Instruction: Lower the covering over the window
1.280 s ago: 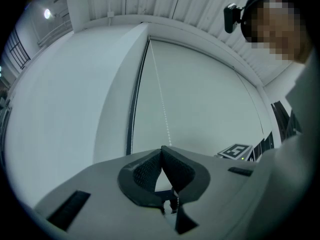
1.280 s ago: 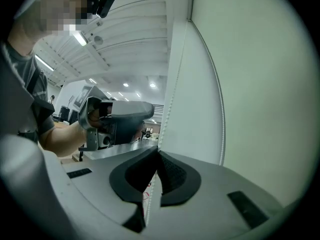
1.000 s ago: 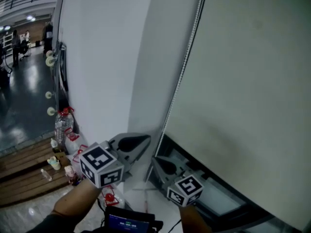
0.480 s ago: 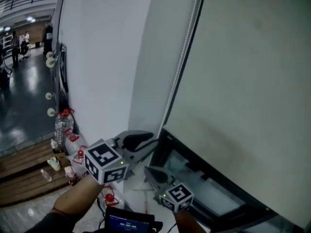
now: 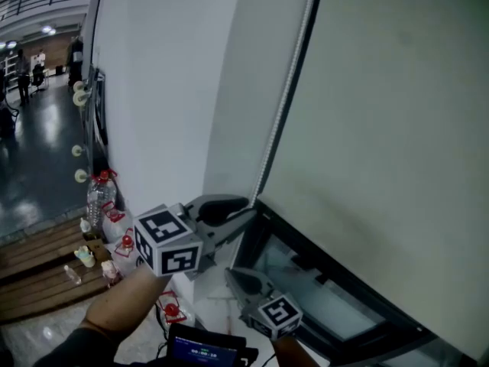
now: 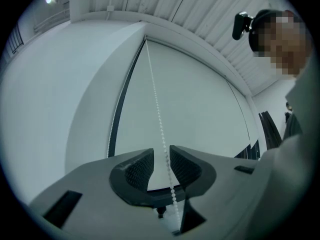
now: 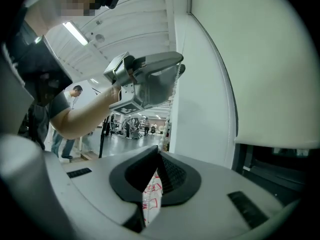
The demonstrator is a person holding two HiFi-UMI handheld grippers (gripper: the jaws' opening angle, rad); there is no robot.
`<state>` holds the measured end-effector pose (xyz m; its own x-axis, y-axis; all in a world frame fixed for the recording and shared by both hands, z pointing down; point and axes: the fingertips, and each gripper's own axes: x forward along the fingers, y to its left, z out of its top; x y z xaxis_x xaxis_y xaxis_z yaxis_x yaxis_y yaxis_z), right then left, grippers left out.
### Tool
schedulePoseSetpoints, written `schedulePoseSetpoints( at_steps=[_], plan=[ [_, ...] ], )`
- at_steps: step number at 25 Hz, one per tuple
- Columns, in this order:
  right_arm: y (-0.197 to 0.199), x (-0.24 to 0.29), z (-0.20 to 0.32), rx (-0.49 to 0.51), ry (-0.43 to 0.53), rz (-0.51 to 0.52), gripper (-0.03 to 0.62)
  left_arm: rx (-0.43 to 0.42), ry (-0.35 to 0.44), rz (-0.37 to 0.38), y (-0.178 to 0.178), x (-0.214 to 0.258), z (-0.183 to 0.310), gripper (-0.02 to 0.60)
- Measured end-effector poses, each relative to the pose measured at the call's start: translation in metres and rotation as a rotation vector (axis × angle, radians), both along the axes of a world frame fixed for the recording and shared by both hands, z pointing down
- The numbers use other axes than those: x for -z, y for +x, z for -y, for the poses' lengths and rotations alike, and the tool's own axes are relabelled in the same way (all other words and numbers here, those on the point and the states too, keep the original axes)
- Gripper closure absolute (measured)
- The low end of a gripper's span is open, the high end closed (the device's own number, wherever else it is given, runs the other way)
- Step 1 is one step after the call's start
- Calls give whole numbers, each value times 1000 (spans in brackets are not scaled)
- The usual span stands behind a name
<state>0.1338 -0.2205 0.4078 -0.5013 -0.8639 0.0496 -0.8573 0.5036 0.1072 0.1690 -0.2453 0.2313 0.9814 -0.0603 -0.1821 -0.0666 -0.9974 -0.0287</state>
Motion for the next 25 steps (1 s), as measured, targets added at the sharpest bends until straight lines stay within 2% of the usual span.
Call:
schedulePoseSetpoints(
  at_steps=[2,6,12,14,16,25],
  plan=[
    [-3,-6,1,5,-14,-23,599,-27,-9,2,4,2,-3,477],
    [0,-14,-4,3,-31,6,599,-9,-24,-9,2,2,0,492],
    [1,-16,0,-6,-25,-19,599,-25,-27,-5,6,-1,2,506],
    [0,-15,1,-13,-26,-11,599,-42,-29,-7,6,-1,0,567],
    [1,-15,1,-20,-27,5,599,-56,-37,-16,4,-1,0,575],
    [1,-18,3,-31,-25,19,597,-82,-27,-51,4,1,-7,580]
  ],
)
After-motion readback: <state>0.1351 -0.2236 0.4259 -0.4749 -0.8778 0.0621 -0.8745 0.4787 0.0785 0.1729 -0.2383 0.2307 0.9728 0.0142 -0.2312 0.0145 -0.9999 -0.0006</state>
